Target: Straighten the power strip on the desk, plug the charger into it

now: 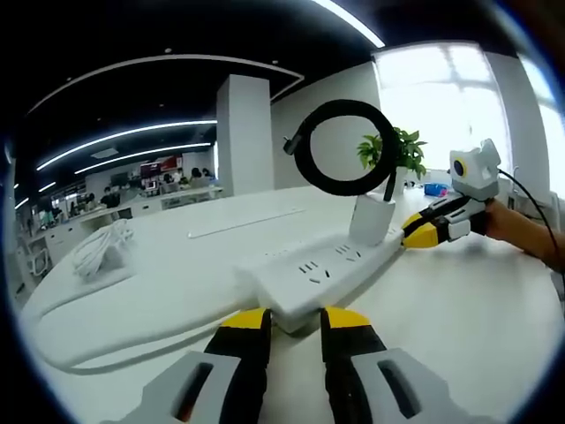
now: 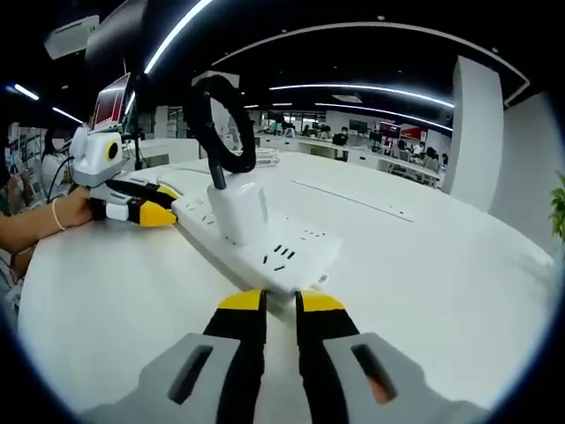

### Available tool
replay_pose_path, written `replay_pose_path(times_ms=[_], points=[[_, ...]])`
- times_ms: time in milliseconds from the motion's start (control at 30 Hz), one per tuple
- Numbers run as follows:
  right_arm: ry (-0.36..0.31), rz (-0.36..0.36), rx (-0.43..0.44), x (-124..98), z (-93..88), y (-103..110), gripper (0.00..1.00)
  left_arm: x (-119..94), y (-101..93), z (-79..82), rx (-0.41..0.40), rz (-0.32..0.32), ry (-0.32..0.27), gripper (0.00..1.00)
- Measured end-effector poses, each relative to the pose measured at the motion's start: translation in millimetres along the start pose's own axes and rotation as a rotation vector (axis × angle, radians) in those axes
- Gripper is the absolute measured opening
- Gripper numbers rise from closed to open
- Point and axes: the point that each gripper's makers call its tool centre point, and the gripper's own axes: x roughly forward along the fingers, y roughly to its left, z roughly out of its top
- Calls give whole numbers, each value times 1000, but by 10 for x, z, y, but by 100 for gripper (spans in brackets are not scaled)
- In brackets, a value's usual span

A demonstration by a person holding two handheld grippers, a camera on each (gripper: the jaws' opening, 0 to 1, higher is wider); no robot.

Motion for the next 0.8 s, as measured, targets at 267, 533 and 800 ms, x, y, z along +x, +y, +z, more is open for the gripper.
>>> replay_pose_path(times_ms=[267,533,800], points=[[-55,40,-63,33,80,33,32,19,-34,-27,70,9,12,48],[-28,89,84,31,-89,80,59,-110,-97,-94,69,-27,39,70],[-30,99,69,-138,-73,119,95,-326,-341,-98,-5,-169,67,84]])
